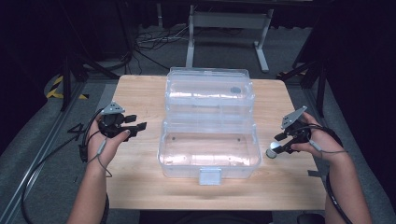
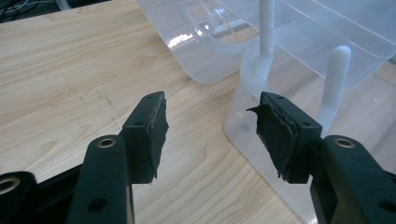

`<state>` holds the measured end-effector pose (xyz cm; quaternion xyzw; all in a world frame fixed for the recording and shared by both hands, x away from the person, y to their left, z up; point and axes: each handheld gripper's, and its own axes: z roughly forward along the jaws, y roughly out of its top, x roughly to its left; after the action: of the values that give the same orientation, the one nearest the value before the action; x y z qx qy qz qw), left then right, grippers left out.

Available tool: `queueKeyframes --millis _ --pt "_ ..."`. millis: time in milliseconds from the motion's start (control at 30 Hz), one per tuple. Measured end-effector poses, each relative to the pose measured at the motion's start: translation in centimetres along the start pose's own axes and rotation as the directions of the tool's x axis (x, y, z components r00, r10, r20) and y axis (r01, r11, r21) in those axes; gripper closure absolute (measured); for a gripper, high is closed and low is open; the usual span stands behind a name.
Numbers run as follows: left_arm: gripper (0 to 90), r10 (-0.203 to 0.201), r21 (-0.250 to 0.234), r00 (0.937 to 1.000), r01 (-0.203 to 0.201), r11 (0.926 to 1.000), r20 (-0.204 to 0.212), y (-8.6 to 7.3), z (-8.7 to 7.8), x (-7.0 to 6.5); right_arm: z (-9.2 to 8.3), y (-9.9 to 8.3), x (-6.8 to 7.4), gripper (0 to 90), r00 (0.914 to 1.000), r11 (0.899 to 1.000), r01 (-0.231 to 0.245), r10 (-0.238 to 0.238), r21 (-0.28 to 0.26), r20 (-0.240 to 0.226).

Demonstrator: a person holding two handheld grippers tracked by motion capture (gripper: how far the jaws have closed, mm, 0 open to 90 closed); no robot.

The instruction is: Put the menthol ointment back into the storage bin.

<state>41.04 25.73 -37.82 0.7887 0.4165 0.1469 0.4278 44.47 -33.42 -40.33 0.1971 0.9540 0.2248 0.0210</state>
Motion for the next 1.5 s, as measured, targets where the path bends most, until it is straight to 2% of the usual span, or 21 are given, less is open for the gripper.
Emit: queueKeyframes --millis 600,967,1267,1500 --pt "43.7 -0.001 -0.004 1.0000 0.001 1.0000 0.000 0.0 0.0 0.0 1.3 0.0 0.0 41.9 0.9994 0.998 0.026 -0.025 0.054 -0.022" --pt "43.7 -0.006 -0.002 1.0000 0.006 1.0000 0.002 0.0 0.0 0.1 1.7 0.0 0.0 49.1 0.9983 0.995 0.058 -0.057 0.087 -0.010" --pt "43.7 -0.007 0.001 1.0000 0.007 1.0000 0.001 -0.1 0.0 0.1 1.6 0.1 -0.1 50.5 0.9987 0.995 0.051 -0.051 0.088 -0.009" --pt "43.7 -0.006 0.000 1.0000 0.006 1.0000 -0.003 0.0 -0.1 0.1 1.1 0.3 -0.3 50.6 0.9978 0.994 0.066 -0.065 0.082 -0.011"
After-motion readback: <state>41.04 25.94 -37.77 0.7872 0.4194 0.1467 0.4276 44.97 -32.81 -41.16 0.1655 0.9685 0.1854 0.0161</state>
